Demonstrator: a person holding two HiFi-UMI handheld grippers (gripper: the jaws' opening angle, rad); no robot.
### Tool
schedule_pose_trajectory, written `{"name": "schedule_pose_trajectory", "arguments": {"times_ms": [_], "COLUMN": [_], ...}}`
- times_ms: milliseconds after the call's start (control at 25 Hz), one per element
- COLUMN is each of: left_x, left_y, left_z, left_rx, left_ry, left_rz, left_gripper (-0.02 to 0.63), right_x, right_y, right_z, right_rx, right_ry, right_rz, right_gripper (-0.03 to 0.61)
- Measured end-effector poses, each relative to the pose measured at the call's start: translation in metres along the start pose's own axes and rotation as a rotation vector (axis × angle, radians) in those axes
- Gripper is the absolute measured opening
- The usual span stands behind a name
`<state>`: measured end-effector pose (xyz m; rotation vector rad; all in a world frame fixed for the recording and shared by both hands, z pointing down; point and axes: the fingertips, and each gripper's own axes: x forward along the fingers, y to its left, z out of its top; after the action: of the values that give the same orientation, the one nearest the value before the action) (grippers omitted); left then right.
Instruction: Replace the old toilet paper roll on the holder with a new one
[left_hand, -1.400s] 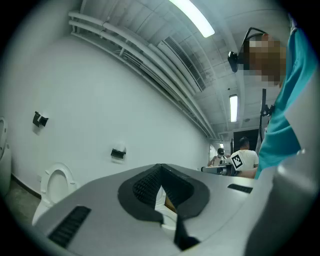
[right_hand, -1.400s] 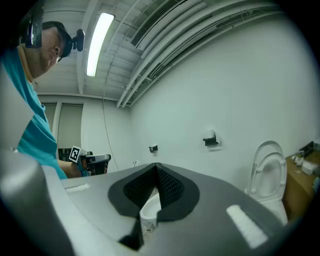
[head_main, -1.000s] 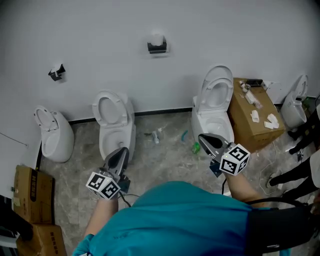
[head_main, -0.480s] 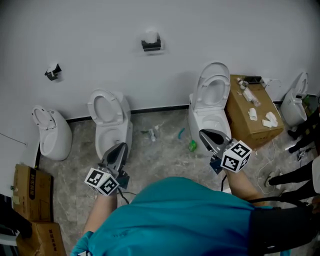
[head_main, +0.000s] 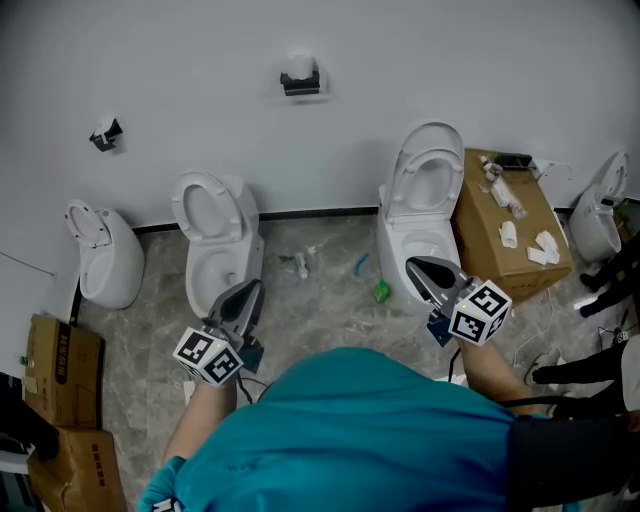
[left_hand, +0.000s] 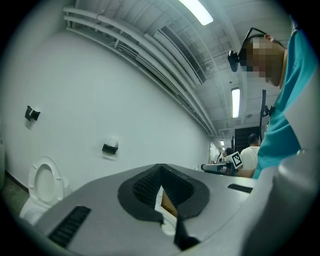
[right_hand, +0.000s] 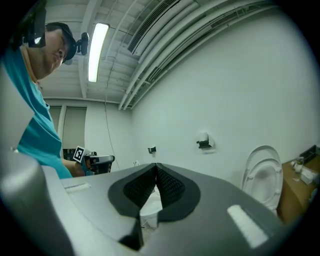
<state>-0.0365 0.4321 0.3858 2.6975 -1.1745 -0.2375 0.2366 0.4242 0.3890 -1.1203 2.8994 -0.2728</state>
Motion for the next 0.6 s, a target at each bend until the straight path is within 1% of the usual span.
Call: {"name": "schedule_pose_trajectory", "arguments": {"times_ms": [160,320,440,600], "left_x": [0.011,0.025,0.038,0.063], "left_y": [0.018,0.057,0.099,0.172], "left_z": [-0.001,-0.001,0.000,0.008], "left_rx": [-0.004,-0.022,-0.037,-0.052], "left_ry": [0.006,0.007,0.008,0.006], "left_rz": [0.007,0.004,-0.013,-0.055], "left_gripper": [0.008,0.008,0.008,0.008], "right_x": [0.018,0.055,0.095,0.162], "right_y": [-0.014,-0.028,-0.037,-0.057], "right_z": [0.000,0.000,-0.001,0.005], "right_rx": [0.001,0.000,-0.008,-0.012], "right_ry": [0.005,0.017,0.031,0.021], "right_rz": [0.012,0.011,-0.002,-0.037], "right_gripper": [0.003,0.003,0.005,0.005]}}
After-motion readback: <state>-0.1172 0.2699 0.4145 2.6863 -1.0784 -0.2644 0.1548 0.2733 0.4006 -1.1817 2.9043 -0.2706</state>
